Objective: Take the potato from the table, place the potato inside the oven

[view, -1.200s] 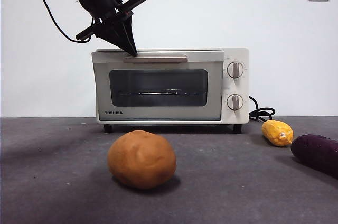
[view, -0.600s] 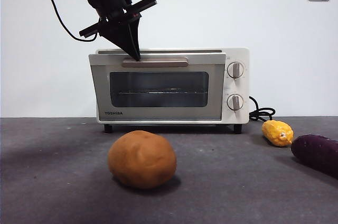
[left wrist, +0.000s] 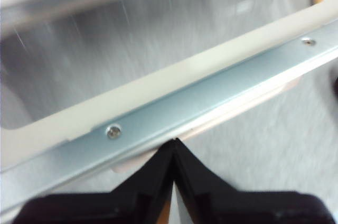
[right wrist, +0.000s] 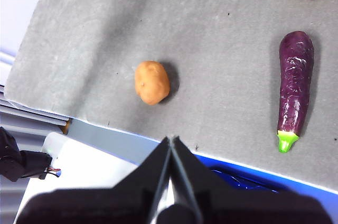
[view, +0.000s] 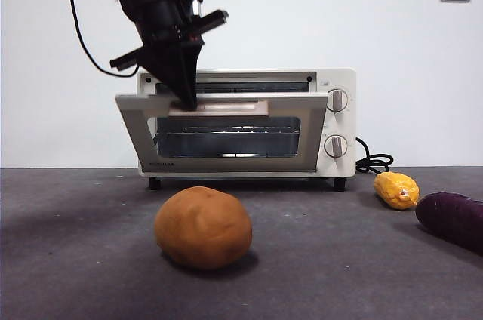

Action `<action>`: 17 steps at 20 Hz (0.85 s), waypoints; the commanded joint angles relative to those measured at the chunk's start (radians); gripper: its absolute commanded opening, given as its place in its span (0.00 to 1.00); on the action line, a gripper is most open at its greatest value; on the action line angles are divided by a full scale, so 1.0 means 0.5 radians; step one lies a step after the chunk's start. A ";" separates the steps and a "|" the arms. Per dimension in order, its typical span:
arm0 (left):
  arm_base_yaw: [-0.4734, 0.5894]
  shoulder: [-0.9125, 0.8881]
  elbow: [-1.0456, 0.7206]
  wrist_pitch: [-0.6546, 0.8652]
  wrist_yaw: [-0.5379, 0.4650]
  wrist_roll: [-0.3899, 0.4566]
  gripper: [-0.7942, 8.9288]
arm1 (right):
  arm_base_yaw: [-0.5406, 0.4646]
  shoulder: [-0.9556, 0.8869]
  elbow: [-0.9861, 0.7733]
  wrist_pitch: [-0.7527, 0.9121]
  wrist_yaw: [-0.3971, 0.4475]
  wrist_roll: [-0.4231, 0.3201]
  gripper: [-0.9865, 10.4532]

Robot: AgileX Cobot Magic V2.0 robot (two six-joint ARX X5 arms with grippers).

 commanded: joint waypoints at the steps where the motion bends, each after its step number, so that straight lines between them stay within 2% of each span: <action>1: 0.025 0.142 -0.049 0.169 -0.161 0.023 0.08 | 0.001 -0.007 0.010 -0.037 -0.005 0.002 0.08; 17: -0.057 0.226 -0.078 0.126 -0.191 0.022 0.08 | 0.000 -0.007 0.010 -0.035 -0.004 0.000 0.08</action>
